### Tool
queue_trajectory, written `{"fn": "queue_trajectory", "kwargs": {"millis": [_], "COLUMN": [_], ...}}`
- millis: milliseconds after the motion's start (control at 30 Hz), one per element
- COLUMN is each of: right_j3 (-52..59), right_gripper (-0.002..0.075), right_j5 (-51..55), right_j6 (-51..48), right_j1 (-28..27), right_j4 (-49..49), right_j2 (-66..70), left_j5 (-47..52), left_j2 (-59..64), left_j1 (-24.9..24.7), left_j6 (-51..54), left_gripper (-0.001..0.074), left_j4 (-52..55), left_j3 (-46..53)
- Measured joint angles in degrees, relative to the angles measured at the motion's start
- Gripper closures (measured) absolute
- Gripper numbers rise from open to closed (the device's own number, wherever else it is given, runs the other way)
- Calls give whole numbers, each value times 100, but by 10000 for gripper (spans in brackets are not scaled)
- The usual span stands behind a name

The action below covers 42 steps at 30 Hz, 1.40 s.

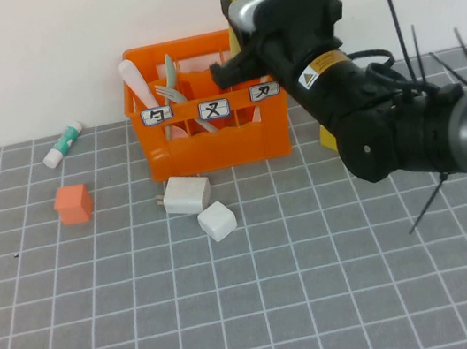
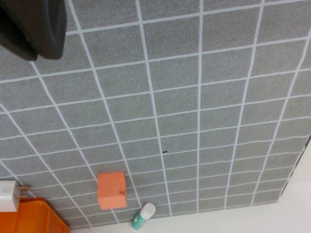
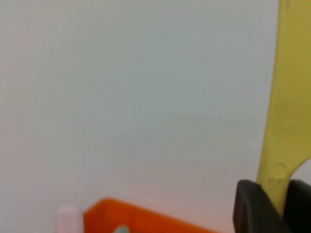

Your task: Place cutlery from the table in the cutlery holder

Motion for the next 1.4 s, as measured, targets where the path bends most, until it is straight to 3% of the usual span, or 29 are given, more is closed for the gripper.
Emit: {"fn": "queue_trajectory", "kwargs": {"millis": [167,467,667,767,1033,1400], "right_j3": [-63,-63,-40,55,688,2676], "right_gripper": [612,421,403,441,696,727], "right_j5": [262,382,742,1192,2982,3504], "right_j6": [-126,-139,409,816,982,995], "right_j1": [-81,-155,-168,-168,-125,689], "right_j4": [61,230,498,511,205,-297], "right_j2": [232,260,-43,-551,-2456,-4684], "left_j5": [0,0,0,0,0,0], "left_j2": [0,0,0,0,0,0], "left_j1": [0,0,0,0,0,0], "left_j6": [0,0,14,14,14,14], "left_gripper": [736,736,736,736,736,736], "left_j4": [0,0,0,0,0,0], "left_j3": [0,0,0,0,0,0]}}
